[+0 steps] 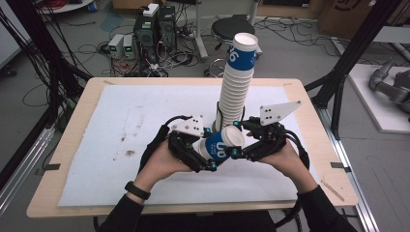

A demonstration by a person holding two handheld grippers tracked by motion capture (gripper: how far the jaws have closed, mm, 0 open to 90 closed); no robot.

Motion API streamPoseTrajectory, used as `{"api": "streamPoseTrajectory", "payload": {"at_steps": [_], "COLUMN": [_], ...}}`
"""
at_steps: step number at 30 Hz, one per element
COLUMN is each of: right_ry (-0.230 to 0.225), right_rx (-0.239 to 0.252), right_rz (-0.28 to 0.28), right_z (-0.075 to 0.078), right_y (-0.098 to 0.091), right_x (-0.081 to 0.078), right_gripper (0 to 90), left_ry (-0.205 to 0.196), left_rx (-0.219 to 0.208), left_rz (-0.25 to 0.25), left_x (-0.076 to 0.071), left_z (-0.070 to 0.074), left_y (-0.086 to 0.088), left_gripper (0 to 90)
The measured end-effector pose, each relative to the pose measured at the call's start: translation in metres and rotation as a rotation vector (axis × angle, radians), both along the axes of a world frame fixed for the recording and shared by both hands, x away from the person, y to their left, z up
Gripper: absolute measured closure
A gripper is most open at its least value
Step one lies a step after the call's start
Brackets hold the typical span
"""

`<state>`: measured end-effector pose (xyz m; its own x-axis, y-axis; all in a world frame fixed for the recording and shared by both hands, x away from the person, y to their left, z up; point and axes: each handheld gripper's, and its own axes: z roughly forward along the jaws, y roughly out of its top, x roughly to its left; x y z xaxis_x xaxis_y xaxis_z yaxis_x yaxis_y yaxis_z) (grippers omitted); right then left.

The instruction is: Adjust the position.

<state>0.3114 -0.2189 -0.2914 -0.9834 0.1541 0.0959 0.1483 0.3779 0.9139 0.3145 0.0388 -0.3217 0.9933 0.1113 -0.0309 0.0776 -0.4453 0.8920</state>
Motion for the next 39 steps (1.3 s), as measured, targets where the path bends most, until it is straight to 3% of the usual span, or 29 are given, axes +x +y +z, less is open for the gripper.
{"api": "streamPoseTrajectory", "payload": {"at_steps": [3,7,11,17,26,34,39], "right_ry": [-0.005,-0.007,0.007,0.008,0.019,0.019,0.014], "right_rx": [0.025,0.072,0.118,0.152,0.174,0.168,0.133], "right_rz": [-0.002,-0.013,-0.018,-0.024,-0.018,-0.005,-0.002], "right_z": [0.001,0.004,0.006,0.006,0.005,0.005,0.005], "right_y": [-0.002,-0.006,-0.009,-0.011,-0.011,-0.011,-0.01], "right_x": [0.0,0.0,0.0,0.0,0.001,0.002,0.001], "right_gripper": [30.0,30.0,30.0,30.0,30.1,30.1,28.6], "left_ry": [0.011,0.043,0.06,0.071,0.049,0.037,0.029], "left_rx": [-0.043,-0.138,-0.206,-0.268,-0.303,-0.282,-0.237], "left_rz": [0.007,0.011,0.002,0.006,-0.006,-0.014,-0.015], "left_x": [0.001,0.002,0.002,0.003,0.003,0.002,0.002], "left_z": [-0.001,-0.003,-0.004,-0.009,-0.008,-0.006,-0.003], "left_y": [0.003,0.007,0.008,0.009,0.014,0.015,0.016], "left_gripper": [14.4,10.8,10.8,10.8,18.3,20.8,21.0]}}
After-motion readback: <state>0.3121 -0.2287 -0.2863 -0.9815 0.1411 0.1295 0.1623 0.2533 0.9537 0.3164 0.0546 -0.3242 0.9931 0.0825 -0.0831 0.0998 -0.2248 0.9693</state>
